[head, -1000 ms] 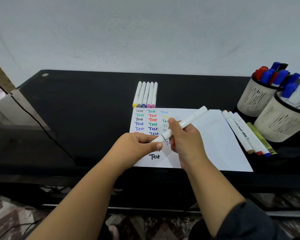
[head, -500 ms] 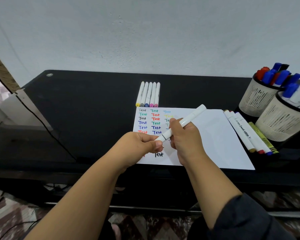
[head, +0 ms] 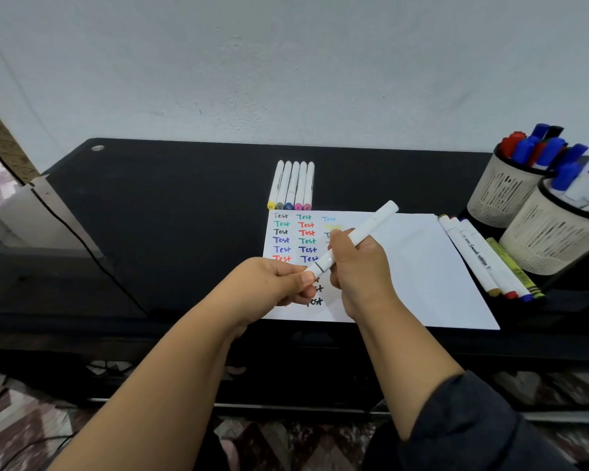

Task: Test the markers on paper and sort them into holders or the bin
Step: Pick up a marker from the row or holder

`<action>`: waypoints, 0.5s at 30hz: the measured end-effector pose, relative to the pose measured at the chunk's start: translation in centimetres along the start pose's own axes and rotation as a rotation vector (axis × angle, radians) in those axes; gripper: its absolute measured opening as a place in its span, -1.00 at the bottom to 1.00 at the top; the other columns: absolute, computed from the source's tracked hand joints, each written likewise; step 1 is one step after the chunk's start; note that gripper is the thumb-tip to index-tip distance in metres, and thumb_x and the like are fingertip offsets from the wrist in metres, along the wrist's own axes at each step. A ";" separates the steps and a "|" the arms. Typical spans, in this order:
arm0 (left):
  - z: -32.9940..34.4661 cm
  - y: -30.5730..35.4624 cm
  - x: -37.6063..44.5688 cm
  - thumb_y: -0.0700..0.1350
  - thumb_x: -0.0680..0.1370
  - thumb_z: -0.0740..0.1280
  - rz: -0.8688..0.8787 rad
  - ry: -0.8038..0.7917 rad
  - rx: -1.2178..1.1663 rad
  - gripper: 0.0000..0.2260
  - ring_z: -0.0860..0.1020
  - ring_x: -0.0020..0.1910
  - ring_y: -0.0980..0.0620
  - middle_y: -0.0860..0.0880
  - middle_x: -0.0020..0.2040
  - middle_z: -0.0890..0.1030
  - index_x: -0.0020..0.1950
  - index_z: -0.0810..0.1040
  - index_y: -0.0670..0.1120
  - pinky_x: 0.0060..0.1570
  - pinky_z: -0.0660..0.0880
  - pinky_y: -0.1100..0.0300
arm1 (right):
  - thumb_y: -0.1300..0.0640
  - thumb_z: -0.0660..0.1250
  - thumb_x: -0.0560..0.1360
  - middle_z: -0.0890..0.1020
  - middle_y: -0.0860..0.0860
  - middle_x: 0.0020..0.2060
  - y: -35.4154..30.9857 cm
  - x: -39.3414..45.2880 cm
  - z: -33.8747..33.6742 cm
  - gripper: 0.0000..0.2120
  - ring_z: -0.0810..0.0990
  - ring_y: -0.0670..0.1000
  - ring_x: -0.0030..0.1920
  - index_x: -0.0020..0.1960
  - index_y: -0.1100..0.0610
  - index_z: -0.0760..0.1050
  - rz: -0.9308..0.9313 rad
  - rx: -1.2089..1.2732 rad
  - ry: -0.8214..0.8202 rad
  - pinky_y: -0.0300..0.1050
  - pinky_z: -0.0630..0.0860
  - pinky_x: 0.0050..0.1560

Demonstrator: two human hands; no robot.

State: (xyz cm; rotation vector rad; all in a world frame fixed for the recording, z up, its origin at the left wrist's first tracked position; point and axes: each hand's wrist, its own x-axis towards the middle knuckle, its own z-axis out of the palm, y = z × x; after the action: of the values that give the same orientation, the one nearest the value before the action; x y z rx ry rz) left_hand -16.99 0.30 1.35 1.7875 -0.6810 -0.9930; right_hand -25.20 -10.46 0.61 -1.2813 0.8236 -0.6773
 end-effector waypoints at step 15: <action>-0.4 -0.2 -0.7 0.01 0.51 0.38 -0.017 0.226 0.232 -0.70 0.58 -0.04 0.18 0.11 0.12 0.61 0.24 0.56 0.09 -0.02 0.49 0.24 | 0.20 0.19 0.50 0.29 -0.02 -0.52 0.4 2.2 -2.5 -0.81 0.17 -0.12 -0.59 -0.29 0.15 0.33 0.118 0.054 0.205 -0.27 0.15 -0.58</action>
State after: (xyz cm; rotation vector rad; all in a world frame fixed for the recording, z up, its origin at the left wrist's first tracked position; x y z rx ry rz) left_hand -17.04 1.08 1.51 2.0733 -0.6596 -0.7308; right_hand -26.04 -13.60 -0.29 -1.1178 1.0331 -0.7396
